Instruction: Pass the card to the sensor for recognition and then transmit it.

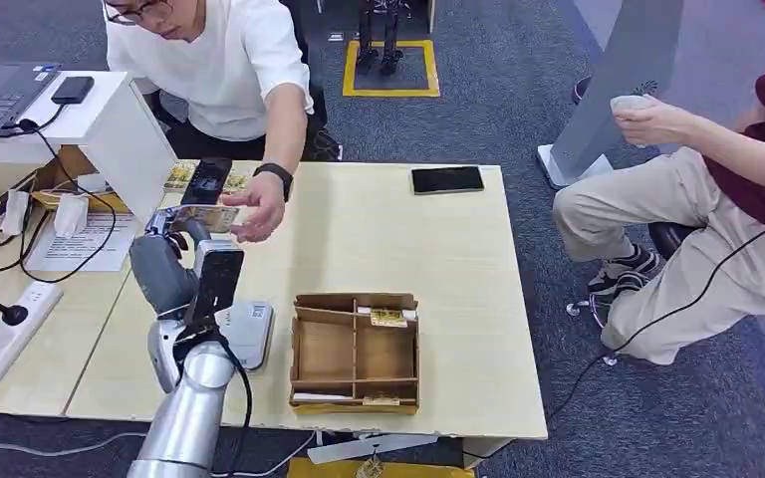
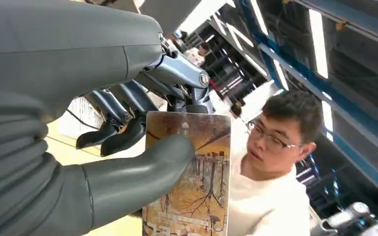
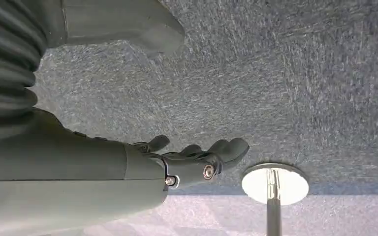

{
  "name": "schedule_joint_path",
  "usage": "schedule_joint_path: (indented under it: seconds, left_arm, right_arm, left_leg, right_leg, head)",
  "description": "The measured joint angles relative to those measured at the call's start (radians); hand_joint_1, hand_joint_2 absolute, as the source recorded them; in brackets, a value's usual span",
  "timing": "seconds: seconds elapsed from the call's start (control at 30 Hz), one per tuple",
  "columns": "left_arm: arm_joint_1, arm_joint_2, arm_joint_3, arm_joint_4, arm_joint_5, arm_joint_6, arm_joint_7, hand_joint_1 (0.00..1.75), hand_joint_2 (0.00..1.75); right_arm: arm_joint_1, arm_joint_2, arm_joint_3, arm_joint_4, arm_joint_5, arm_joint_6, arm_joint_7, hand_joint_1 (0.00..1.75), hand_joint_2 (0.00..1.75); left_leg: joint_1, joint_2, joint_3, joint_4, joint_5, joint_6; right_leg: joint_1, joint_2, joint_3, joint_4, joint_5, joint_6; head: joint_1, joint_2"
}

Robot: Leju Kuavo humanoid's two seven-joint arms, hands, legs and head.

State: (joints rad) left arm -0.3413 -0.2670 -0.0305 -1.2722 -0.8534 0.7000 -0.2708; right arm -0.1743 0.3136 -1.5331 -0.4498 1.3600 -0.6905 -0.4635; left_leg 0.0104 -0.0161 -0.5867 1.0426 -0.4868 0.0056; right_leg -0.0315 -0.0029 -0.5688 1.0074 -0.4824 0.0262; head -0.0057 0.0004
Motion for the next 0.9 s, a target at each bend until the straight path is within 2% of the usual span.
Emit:
schedule_joint_path:
  seconds: [0.33,0.63,0.67,0.7,0.73,0.9]
  left_arm:
    - [-0.023,-0.008,0.042,0.048,-0.008,0.000,0.002,1.75,1.75]
    - [-0.038,-0.019,0.099,0.086,-0.124,0.000,0.021,1.75,1.75]
    - [-0.040,-0.020,0.105,0.094,-0.123,0.000,0.021,1.22,1.75]
    - [-0.042,-0.020,0.107,0.102,-0.119,0.000,0.024,0.44,1.75]
    - [-0.042,-0.020,0.107,0.113,-0.114,0.000,0.033,0.00,1.75]
    - [-0.041,-0.017,0.095,0.140,-0.096,0.000,0.084,0.00,1.75]
  right_arm:
    - [-0.002,0.000,0.001,0.004,0.001,0.000,0.000,0.00,1.75]
    - [-0.007,0.000,0.024,0.008,0.003,0.000,0.021,0.00,1.75]
    - [-0.007,0.000,0.025,0.008,0.001,0.000,0.022,0.00,1.75]
    - [-0.007,0.000,0.026,0.008,-0.001,0.000,0.022,0.00,1.75]
    - [-0.007,0.000,0.028,0.008,-0.007,0.000,0.022,0.00,1.75]
    - [-0.006,0.000,0.039,0.008,-0.027,0.000,0.020,0.00,1.75]
  left_leg:
    - [0.000,0.000,0.000,0.000,0.000,0.000]
    - [0.000,0.000,0.000,0.000,0.000,0.000]
    - [0.000,0.000,0.000,0.000,0.000,0.000]
    - [0.000,0.000,0.000,0.000,0.000,0.000]
    - [0.000,0.000,0.000,0.000,0.000,0.000]
    - [0.000,0.000,0.000,0.000,0.000,0.000]
  right_leg:
    - [0.000,0.000,0.000,0.000,0.000,0.000]
    - [0.000,0.000,0.000,0.000,0.000,0.000]
    - [0.000,0.000,0.000,0.000,0.000,0.000]
    - [0.000,0.000,0.000,0.000,0.000,0.000]
    - [0.000,0.000,0.000,0.000,0.000,0.000]
    - [0.000,0.000,0.000,0.000,0.000,0.000]
  head:
    - [0.000,0.000]
    - [0.000,0.000]
    - [0.000,0.000]
    - [0.000,0.000]
    - [0.000,0.000]
    - [0.000,0.000]
